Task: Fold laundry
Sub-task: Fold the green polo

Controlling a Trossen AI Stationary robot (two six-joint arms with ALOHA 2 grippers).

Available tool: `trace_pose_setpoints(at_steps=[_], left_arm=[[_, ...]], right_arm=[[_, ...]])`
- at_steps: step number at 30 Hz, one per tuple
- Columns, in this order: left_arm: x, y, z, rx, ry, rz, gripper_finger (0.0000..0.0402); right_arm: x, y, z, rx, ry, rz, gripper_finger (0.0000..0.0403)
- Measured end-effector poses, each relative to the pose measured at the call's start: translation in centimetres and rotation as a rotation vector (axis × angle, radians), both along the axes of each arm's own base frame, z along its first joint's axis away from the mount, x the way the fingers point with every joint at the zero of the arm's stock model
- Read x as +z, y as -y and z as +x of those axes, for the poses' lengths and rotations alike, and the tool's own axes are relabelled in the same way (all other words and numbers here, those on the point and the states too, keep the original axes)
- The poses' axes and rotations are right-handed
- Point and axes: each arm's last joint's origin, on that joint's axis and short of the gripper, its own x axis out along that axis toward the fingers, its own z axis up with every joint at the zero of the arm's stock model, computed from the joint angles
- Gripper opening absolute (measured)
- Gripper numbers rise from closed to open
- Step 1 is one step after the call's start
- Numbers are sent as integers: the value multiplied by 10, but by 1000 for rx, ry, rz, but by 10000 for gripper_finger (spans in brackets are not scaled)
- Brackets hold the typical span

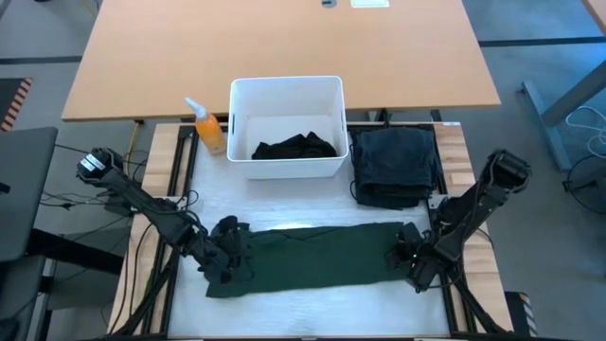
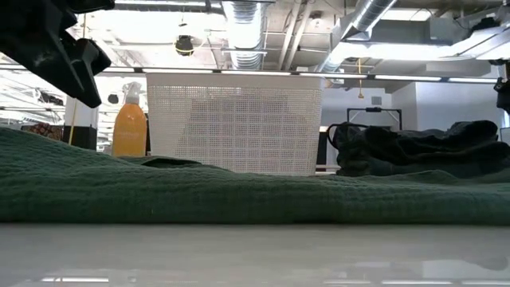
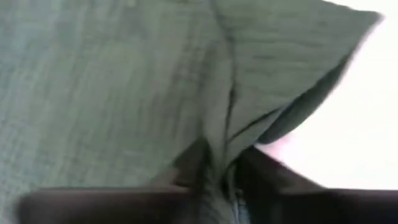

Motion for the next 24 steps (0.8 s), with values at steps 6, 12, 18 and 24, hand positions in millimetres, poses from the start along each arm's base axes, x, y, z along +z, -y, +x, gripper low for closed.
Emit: trace_pose_setpoints(at_steps=[6, 12, 18, 24], left_arm=[[4, -1, 4, 59, 82, 41, 132], [-7, 13, 29, 38, 205, 63, 132], [-51, 26, 67, 89, 291, 58, 132], [-89, 25, 111, 66, 330, -1, 132]], right_arm=[[24, -5, 8, 89, 23, 6, 27], [79, -5, 16, 190, 37, -24, 21], [139, -4, 34, 315, 164, -50, 21], [198, 1, 55, 451, 280, -81, 22]])
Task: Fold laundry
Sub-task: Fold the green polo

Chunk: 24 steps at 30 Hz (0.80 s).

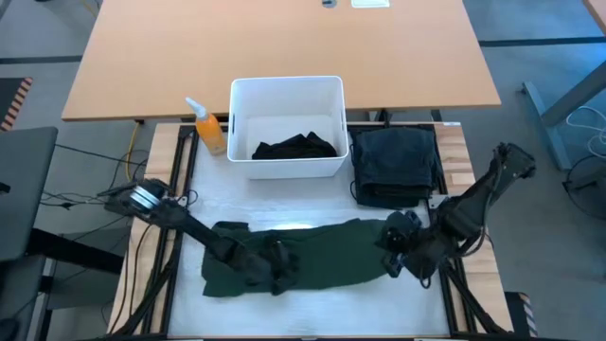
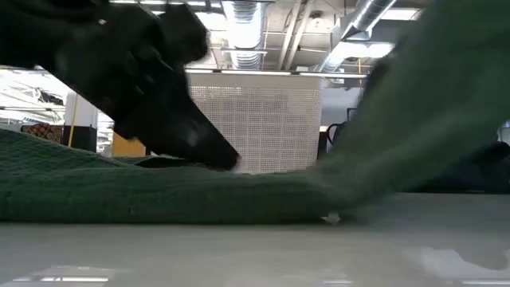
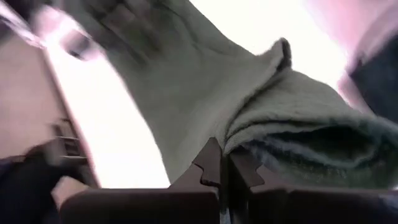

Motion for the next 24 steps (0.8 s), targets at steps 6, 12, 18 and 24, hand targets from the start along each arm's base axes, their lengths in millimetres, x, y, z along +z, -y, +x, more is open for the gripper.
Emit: trace_pose_setpoints(at_steps=[6, 12, 18, 24], left_arm=[[-14, -10, 44, -38, -31, 0, 132], [-10, -23, 105, -61, 33, 11, 132], [24, -39, 136, -170, -102, 59, 124], [105, -34, 83, -200, -265, 231, 88]], right_arm=[[58, 14, 12, 73, 137, -15, 23], [94, 30, 17, 137, 199, 8, 23], [95, 39, 21, 142, 185, 18, 24], [82, 34, 43, 152, 137, -2, 24]])
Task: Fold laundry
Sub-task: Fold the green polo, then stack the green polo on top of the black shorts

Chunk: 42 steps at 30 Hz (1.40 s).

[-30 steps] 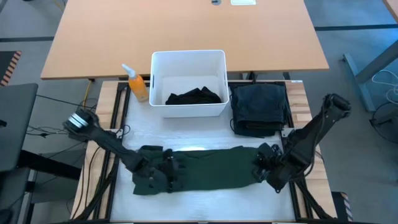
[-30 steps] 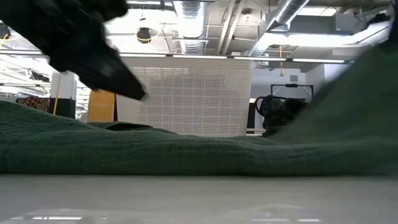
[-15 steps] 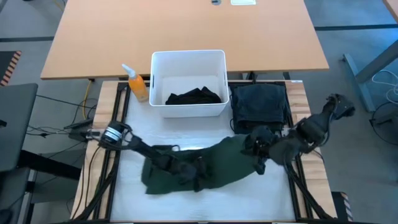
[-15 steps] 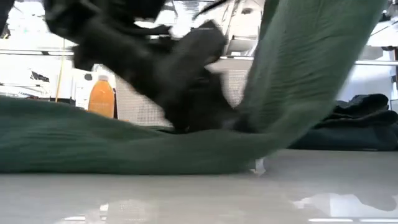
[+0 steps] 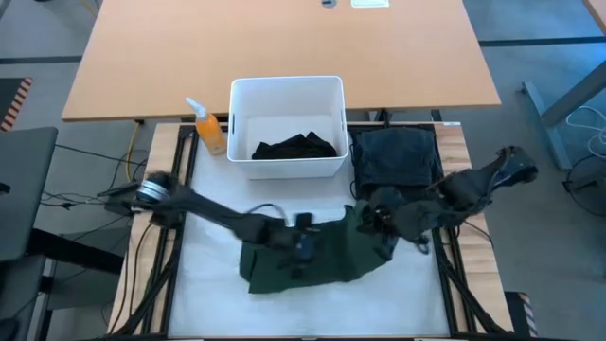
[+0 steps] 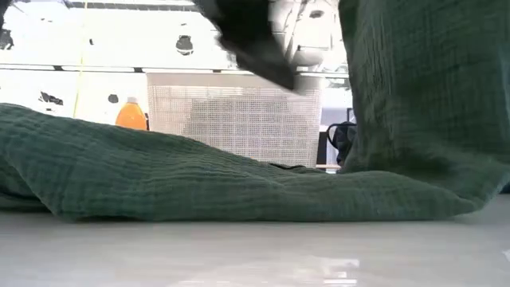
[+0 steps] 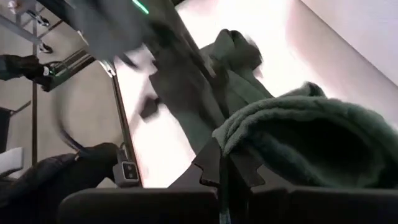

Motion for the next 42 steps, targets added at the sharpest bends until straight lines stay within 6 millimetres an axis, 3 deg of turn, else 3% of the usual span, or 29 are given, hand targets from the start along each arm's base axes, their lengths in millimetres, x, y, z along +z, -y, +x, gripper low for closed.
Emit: trace_pose_setpoints(at_steps=[5, 10, 16, 21, 24, 27, 33, 37, 42], left_arm=[[33, 1, -93, 204, -66, 216, 56], [39, -11, -173, 358, 80, 64, 34], [35, -21, -224, 369, 279, -112, 17], [35, -32, -246, 351, 335, -105, 5], [38, -35, -251, 331, 339, -75, 1], [40, -37, -253, 306, 337, -41, 0], [39, -38, -253, 288, 327, 7, 0], [38, -37, -253, 289, 317, -25, 0], [31, -20, -234, 254, 312, -113, 0]], right_arm=[[-23, -4, 45, 21, -17, -50, 24], [-57, -1, 106, 69, 13, -98, 25], [-102, 15, 181, 136, 165, -19, 28], [-143, 26, 218, 199, 218, 79, 41], [-155, 25, 227, 235, 215, 129, 70], [-155, 25, 232, 248, 208, 146, 111], [-126, 39, 229, 248, 199, 205, 196], [-99, 46, 202, 260, 58, 202, 217], [-90, 15, 154, 189, -187, -8, 210]])
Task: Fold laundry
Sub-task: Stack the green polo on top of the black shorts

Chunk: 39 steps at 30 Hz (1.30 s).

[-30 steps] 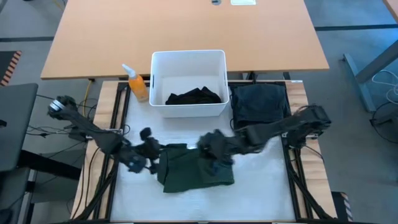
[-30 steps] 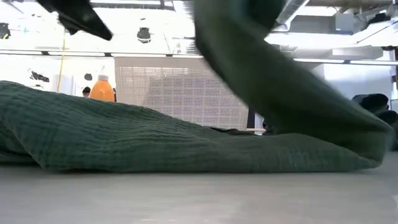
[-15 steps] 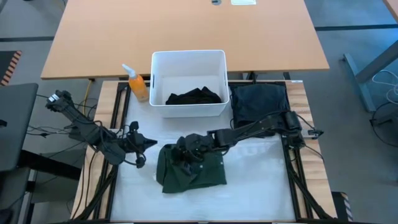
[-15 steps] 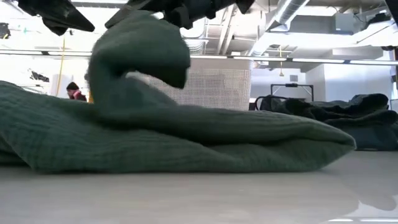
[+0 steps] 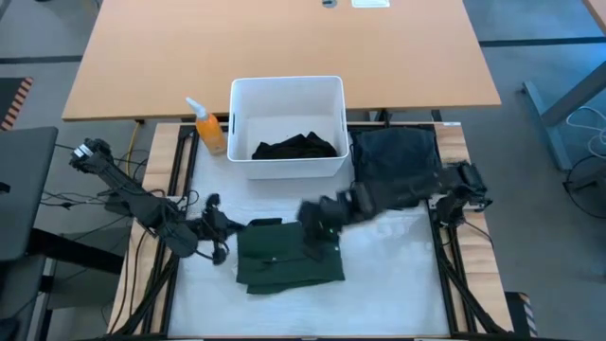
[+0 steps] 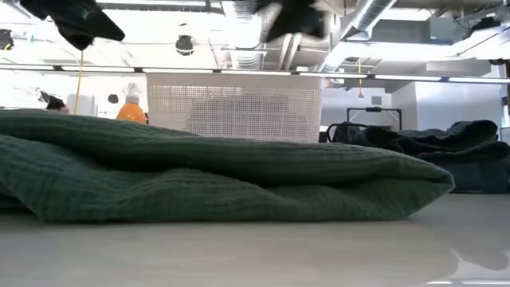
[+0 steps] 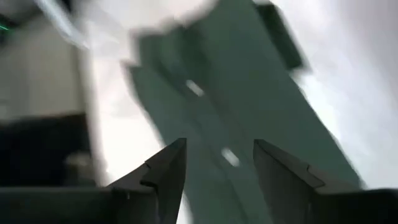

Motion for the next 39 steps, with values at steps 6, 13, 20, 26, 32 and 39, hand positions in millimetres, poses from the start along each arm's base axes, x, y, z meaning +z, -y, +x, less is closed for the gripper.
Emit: trace_pose_setpoints(at_steps=[6, 13, 20, 26, 32, 39], left_arm=[[-29, 40, 49, -178, 24, -18, 0], [-64, 54, 83, -197, -101, 5, 0], [-83, 53, 95, -195, -181, -85, 0], [-91, 52, 96, -176, -210, -98, 0], [-91, 51, 97, -171, -209, -112, 0], [-95, 49, 95, -139, -253, -138, 0]], right_arm=[[-25, -42, -54, -284, -93, -180, 199], [-92, -47, -108, -562, 40, 9, 209], [-138, -43, -125, -587, 227, 229, 250], [-170, -41, -127, -639, 223, 277, 255], [-193, -46, -113, -666, 249, 327, 255], [-206, -50, -95, -596, 349, 366, 236]])
